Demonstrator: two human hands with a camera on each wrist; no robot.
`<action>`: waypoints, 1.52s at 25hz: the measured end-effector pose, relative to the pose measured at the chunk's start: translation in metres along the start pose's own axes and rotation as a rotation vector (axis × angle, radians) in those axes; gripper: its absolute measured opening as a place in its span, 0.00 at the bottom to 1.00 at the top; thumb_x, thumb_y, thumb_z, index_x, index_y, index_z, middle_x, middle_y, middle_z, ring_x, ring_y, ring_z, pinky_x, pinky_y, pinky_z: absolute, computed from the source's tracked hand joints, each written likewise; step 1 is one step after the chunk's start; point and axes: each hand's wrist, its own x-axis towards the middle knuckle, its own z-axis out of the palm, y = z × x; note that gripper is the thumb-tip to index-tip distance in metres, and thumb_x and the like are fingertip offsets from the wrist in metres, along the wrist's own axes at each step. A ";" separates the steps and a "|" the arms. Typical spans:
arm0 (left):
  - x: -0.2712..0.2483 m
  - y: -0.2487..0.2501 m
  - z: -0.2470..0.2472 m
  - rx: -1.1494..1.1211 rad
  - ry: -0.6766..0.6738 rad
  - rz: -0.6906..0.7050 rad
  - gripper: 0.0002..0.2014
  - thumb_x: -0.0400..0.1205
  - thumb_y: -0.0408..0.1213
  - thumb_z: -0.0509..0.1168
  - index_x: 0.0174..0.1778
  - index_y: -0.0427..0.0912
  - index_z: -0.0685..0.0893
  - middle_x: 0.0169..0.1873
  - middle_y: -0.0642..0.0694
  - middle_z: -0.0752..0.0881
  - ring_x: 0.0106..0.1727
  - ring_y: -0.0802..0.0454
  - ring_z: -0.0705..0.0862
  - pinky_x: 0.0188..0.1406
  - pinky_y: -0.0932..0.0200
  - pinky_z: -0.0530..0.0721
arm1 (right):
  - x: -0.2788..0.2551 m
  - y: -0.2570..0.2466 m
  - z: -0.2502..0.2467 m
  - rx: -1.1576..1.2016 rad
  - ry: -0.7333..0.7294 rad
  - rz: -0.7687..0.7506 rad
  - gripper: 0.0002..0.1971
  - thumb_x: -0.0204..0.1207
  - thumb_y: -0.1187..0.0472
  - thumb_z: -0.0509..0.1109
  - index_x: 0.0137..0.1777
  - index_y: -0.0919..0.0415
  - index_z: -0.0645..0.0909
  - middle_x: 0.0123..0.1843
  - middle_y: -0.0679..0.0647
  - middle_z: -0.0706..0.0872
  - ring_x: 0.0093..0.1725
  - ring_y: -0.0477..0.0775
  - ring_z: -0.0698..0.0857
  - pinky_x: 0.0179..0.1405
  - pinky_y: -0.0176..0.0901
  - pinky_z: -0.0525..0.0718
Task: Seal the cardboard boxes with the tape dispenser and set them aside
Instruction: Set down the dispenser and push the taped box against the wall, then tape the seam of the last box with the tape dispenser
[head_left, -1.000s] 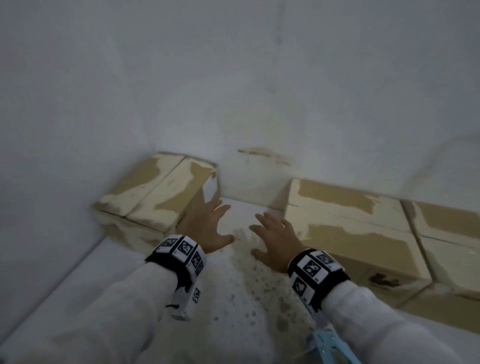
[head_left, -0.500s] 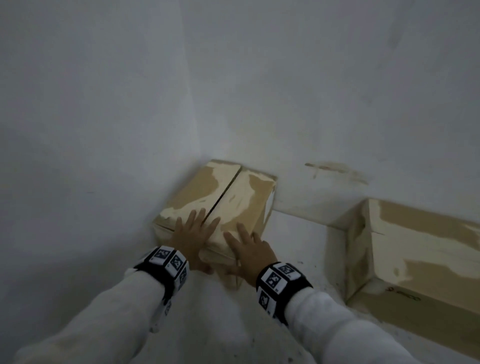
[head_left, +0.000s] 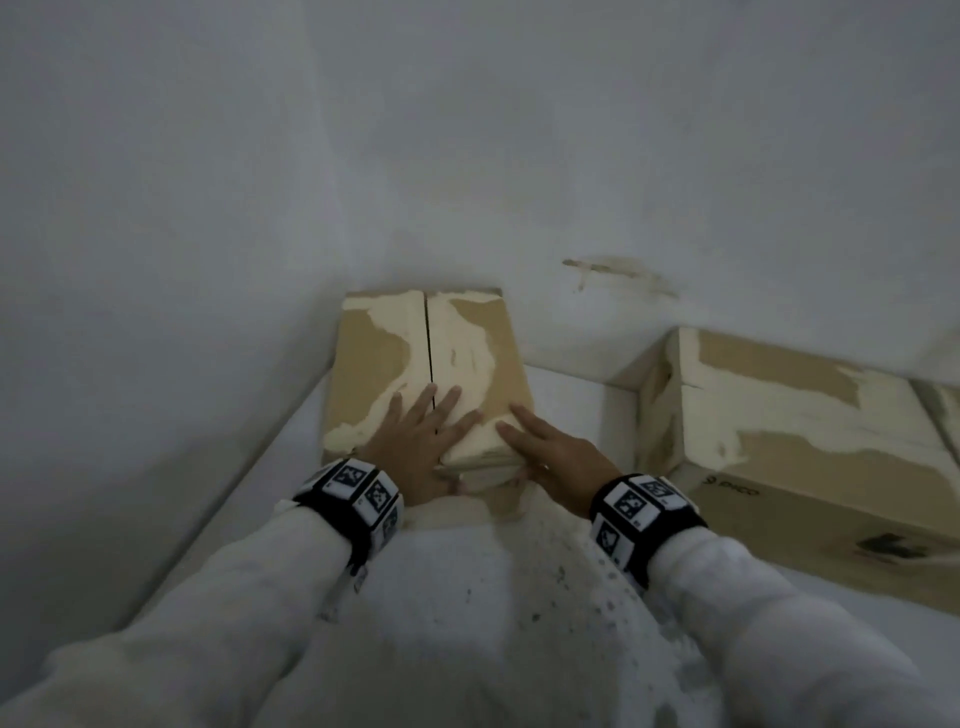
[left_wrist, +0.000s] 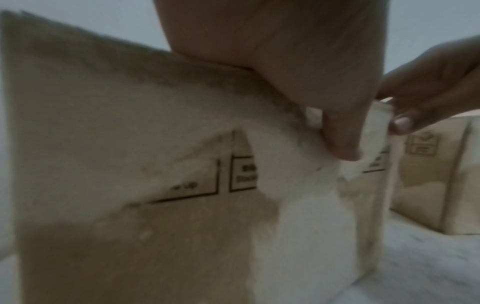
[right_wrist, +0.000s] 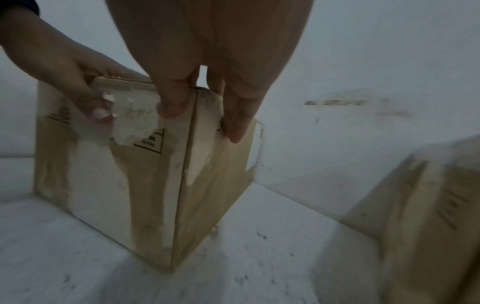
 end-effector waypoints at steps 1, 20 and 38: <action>-0.002 0.016 -0.001 -0.025 -0.048 -0.011 0.45 0.75 0.68 0.55 0.83 0.54 0.43 0.84 0.42 0.45 0.84 0.36 0.49 0.76 0.29 0.54 | -0.011 0.005 0.000 0.008 0.021 0.012 0.30 0.82 0.61 0.61 0.81 0.49 0.56 0.86 0.52 0.49 0.78 0.61 0.69 0.71 0.54 0.74; -0.057 0.224 -0.009 -0.184 -0.028 -0.406 0.37 0.82 0.63 0.48 0.83 0.54 0.40 0.84 0.44 0.40 0.83 0.34 0.41 0.78 0.28 0.48 | -0.279 0.155 0.005 -0.043 -0.469 0.565 0.30 0.72 0.66 0.68 0.75 0.53 0.68 0.76 0.54 0.73 0.74 0.55 0.72 0.71 0.43 0.70; -0.048 0.225 -0.021 -0.207 -0.110 -0.470 0.39 0.81 0.64 0.51 0.82 0.57 0.39 0.83 0.45 0.37 0.84 0.37 0.39 0.79 0.31 0.45 | -0.307 0.148 0.018 -0.016 -0.338 0.421 0.25 0.74 0.56 0.68 0.71 0.53 0.67 0.72 0.53 0.76 0.70 0.57 0.75 0.70 0.51 0.66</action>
